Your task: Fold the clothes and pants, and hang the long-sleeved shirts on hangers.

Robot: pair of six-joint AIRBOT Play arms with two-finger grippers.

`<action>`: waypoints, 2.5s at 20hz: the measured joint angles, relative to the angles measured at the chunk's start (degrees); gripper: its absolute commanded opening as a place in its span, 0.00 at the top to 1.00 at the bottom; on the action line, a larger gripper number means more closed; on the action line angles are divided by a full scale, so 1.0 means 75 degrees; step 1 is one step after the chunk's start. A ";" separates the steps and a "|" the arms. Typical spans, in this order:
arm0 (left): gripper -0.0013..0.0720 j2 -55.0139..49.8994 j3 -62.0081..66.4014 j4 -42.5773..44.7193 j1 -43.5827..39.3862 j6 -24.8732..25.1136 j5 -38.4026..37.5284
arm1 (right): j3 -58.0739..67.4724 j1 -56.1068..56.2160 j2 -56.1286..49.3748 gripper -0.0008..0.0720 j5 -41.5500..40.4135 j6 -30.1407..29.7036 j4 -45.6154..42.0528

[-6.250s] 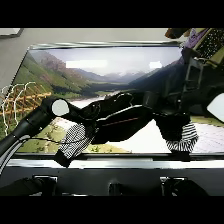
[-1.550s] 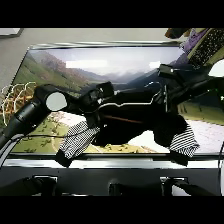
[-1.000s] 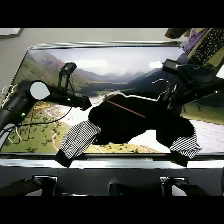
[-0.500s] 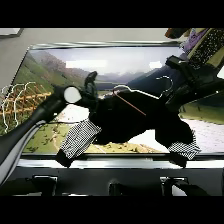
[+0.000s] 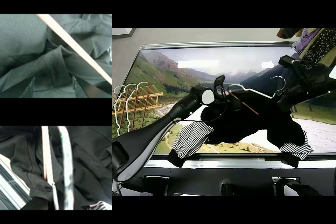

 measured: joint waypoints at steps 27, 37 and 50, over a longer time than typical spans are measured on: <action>0.48 -0.0618 0.1399 0.0557 -0.0259 -0.0099 -0.1008 | 0.0000 0.0000 0.0000 0.94 -0.0090 0.0015 -0.0035; 0.44 -0.1087 0.1530 0.0874 -0.0356 -0.0493 -0.1172 | 0.0000 0.0000 0.0000 0.94 -0.0087 0.0041 -0.0032; 0.44 -0.1437 0.2229 0.0860 -0.0391 -0.0522 -0.1309 | 0.0000 0.0000 0.0000 0.94 -0.0090 0.0035 -0.0032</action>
